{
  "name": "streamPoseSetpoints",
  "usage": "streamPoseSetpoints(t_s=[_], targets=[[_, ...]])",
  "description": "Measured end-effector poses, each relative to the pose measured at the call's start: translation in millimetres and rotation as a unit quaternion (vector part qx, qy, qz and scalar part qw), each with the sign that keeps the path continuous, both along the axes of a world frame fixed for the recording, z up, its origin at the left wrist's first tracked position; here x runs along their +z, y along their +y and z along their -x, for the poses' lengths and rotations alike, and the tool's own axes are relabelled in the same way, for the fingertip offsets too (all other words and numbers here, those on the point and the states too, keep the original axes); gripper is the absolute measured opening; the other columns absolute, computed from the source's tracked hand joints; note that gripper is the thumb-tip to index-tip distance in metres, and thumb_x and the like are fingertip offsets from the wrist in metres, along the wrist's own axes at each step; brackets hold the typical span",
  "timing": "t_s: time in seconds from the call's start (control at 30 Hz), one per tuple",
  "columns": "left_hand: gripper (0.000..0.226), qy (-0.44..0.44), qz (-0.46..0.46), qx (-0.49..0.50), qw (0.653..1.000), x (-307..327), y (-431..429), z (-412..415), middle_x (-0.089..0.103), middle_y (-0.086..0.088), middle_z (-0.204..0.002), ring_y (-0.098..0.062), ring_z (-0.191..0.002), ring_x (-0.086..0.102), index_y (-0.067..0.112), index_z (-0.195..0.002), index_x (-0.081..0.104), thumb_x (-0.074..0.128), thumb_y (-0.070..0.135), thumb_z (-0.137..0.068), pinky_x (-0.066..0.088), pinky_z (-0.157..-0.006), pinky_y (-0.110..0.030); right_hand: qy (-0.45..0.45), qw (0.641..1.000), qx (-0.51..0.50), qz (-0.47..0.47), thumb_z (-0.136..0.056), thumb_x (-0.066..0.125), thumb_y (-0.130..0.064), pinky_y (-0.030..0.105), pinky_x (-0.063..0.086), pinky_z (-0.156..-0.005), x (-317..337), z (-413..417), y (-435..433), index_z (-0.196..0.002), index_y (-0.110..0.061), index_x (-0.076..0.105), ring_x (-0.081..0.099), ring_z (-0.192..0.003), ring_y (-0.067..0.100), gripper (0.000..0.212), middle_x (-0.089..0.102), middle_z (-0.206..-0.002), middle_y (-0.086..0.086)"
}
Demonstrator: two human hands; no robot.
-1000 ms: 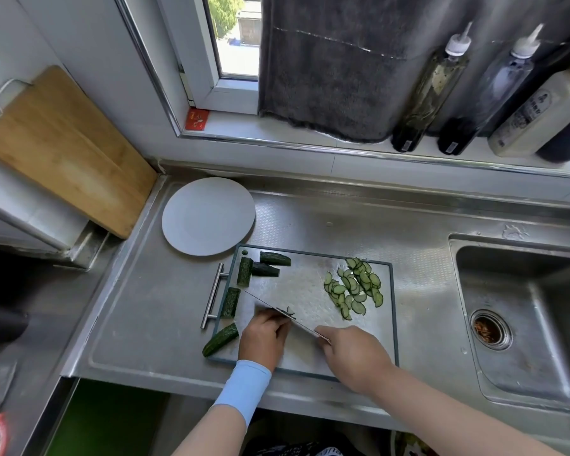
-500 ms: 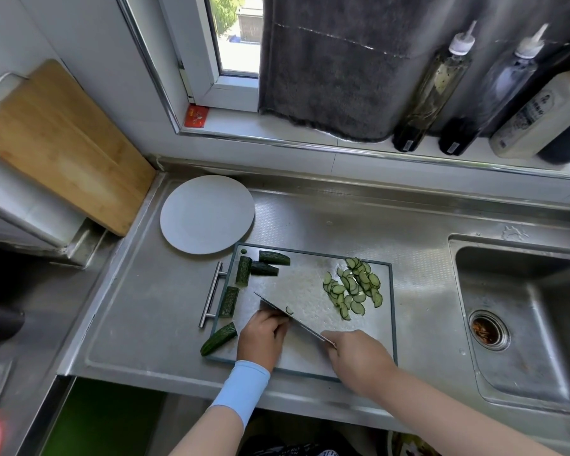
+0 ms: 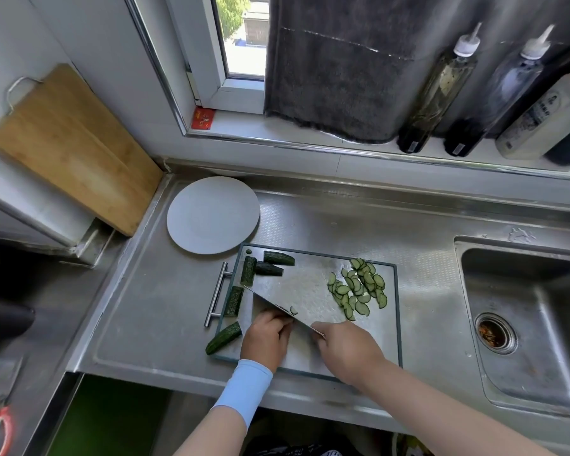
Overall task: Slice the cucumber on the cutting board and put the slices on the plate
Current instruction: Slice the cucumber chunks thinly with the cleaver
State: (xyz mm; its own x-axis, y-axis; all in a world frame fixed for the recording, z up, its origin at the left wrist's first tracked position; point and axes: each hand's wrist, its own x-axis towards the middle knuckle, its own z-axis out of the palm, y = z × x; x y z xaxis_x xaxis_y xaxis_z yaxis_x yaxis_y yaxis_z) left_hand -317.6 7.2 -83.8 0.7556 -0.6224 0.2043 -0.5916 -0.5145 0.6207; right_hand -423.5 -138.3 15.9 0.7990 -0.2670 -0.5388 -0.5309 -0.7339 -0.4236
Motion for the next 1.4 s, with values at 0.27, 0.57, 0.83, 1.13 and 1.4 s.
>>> streamPoseSetpoints(t_s=[0.27,0.57,0.83,1.13,1.4], targets=[[0.021,0.006,-0.008,0.002,1.000,1.1,-1.2,-0.2,0.069,-0.001,-0.084,-0.015,-0.080,0.060,0.015,-0.078,0.077,0.085,0.001,-0.064,0.048,-0.074,-0.020,-0.012,1.000,0.008,0.025,-0.100,0.039,-0.027,0.035,0.044,-0.063,8.4,27.1,-9.1,-0.088,-0.022,0.051,0.053,-0.071,0.026,0.018,0.061,-0.074,0.001],[0.017,0.014,0.012,0.006,1.000,2.9,-0.2,0.0,0.070,-0.001,-0.086,-0.014,-0.081,0.062,0.014,-0.081,0.077,0.082,0.003,-0.068,0.049,-0.077,-0.020,0.009,1.000,-0.007,0.005,-0.100,0.040,-0.025,0.034,0.046,-0.064,5.7,34.0,-12.7,-0.085,-0.023,0.051,0.055,-0.073,0.024,0.018,0.061,-0.074,0.001],[0.023,0.017,0.006,0.018,1.000,-3.0,-0.4,2.0,0.070,-0.003,-0.087,-0.010,-0.086,0.057,0.013,-0.082,0.077,0.084,-0.001,-0.065,0.045,-0.080,-0.016,0.014,1.000,-0.005,-0.002,-0.098,0.039,-0.022,0.031,0.034,-0.054,-1.7,-0.7,0.4,-0.075,-0.025,0.044,0.049,-0.070,0.024,0.024,0.048,-0.065,-0.005],[0.023,0.015,-0.001,0.033,0.999,-2.5,-2.1,5.6,0.068,-0.004,-0.086,-0.014,-0.088,0.053,0.012,-0.080,0.075,0.084,-0.002,-0.064,0.042,-0.078,-0.018,0.003,1.000,0.008,0.005,-0.099,0.039,-0.023,0.033,0.037,-0.058,0.8,-2.1,2.0,-0.083,-0.025,0.047,0.049,-0.070,0.025,0.018,0.053,-0.072,-0.001],[0.021,0.018,-0.005,0.039,0.999,2.1,-2.2,4.8,0.069,-0.003,-0.085,-0.012,-0.084,0.054,0.014,-0.077,0.076,0.085,0.001,-0.064,0.044,-0.074,-0.019,-0.011,1.000,0.001,0.021,-0.098,0.040,-0.025,0.033,0.048,-0.067,2.2,29.2,-6.3,-0.098,-0.024,0.058,0.058,-0.078,0.026,0.018,0.065,-0.081,0.000]])
